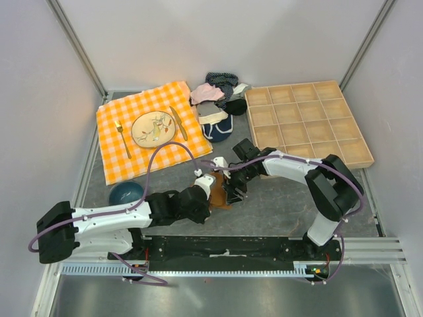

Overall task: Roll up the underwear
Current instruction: Flatten out the underwear at the center of the board.

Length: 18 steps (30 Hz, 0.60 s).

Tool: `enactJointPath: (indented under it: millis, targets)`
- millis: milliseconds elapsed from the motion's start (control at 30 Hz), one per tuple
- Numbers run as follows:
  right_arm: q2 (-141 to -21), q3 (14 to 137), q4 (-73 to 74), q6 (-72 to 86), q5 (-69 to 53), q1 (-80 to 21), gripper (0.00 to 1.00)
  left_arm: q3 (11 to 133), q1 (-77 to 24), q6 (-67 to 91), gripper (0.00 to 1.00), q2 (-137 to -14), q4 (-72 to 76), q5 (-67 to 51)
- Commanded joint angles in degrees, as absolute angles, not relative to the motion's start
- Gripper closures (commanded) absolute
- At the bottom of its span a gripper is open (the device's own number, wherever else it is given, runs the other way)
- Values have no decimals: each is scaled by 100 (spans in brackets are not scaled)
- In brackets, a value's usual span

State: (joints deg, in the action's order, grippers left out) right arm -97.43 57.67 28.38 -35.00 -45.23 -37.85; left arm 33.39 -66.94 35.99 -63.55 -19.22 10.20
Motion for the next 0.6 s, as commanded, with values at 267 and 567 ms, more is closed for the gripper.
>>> enactJointPath:
  millis: [267, 567]
  targets:
    - [-10248, 5897, 2197, -2479, -4113, -4017, 66, 3015, -6338, 3402, 98, -5669, -1459, 554]
    - [-9712, 6625, 3645, -3433, -4307, -4017, 99, 3181, -5740, 3033, 98, -5204, -1836, 97]
